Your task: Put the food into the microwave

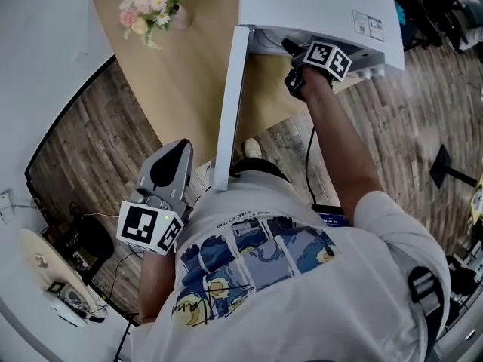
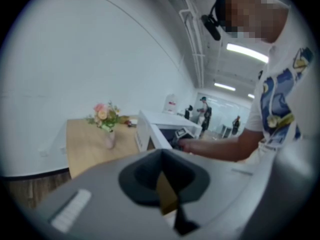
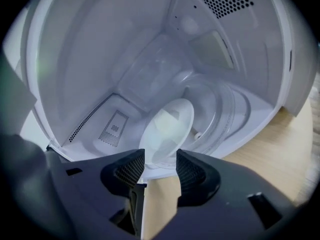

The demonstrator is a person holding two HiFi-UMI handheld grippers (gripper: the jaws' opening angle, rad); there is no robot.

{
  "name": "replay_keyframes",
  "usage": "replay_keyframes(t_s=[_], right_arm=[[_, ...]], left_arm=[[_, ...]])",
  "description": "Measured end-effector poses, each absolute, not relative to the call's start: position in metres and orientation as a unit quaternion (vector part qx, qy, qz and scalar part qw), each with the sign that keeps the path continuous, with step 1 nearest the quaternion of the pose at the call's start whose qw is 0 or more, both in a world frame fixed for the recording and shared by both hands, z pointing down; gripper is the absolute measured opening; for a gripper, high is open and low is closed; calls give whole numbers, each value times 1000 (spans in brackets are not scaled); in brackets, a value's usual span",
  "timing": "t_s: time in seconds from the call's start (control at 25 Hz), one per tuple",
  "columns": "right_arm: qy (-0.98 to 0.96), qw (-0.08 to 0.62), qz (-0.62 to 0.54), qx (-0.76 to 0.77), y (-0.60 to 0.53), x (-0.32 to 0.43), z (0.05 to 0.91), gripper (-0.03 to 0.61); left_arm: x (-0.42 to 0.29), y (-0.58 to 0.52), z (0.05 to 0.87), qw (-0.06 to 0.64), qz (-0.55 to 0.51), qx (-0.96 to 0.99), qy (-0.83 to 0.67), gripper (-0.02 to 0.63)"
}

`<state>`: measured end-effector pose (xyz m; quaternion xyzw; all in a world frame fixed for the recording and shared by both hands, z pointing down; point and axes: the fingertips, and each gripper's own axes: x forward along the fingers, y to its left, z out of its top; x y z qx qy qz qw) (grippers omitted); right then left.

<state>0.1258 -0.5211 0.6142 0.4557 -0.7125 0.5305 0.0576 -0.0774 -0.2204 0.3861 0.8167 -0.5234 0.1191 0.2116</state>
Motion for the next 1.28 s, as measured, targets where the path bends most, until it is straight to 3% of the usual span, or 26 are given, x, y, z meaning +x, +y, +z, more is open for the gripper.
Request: replay_keyframes(t_s=[0.2, 0.92, 1.28], right_arm=[[-724, 98, 514, 450, -511, 124, 614, 207], [-723, 95, 509, 457, -422, 137, 593, 209], [-747, 87, 471, 461, -342, 137, 557, 32]], left_arm=[[-76, -216, 384, 213, 119, 823, -513, 8], [-78, -183, 376, 191, 103, 861, -460, 8], [-90, -144, 367, 176, 94, 877, -438, 8]])
